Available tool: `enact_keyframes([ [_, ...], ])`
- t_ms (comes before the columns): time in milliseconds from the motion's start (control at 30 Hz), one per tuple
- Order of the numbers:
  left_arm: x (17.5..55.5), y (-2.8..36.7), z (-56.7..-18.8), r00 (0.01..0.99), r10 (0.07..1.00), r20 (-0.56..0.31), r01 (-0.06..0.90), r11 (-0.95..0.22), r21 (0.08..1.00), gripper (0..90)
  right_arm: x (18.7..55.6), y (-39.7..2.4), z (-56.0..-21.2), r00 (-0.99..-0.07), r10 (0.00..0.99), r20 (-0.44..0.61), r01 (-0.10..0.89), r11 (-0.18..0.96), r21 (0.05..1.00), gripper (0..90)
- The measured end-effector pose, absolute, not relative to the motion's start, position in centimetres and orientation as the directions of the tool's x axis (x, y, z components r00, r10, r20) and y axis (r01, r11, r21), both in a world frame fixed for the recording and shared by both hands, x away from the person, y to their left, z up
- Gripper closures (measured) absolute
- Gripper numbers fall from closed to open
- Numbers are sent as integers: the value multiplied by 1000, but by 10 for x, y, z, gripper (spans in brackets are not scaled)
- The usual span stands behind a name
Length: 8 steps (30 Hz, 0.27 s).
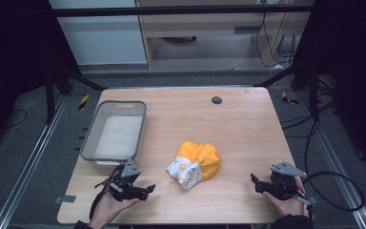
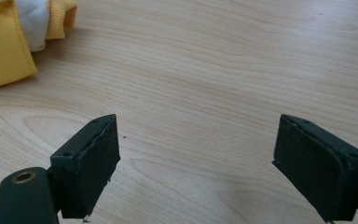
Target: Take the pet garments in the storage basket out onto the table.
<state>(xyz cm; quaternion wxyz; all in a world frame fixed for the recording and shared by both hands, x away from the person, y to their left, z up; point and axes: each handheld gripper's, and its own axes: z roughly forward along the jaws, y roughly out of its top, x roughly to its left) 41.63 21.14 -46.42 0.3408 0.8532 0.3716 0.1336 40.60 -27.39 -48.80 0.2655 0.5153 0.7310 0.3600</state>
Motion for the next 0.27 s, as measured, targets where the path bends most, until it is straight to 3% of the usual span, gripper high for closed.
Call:
enact_keyframes([
  [267,414,235,-471,640,768,-26,567,-449,690,213,406,-274,-489,-324,946,-28,565,218,796,138],
])
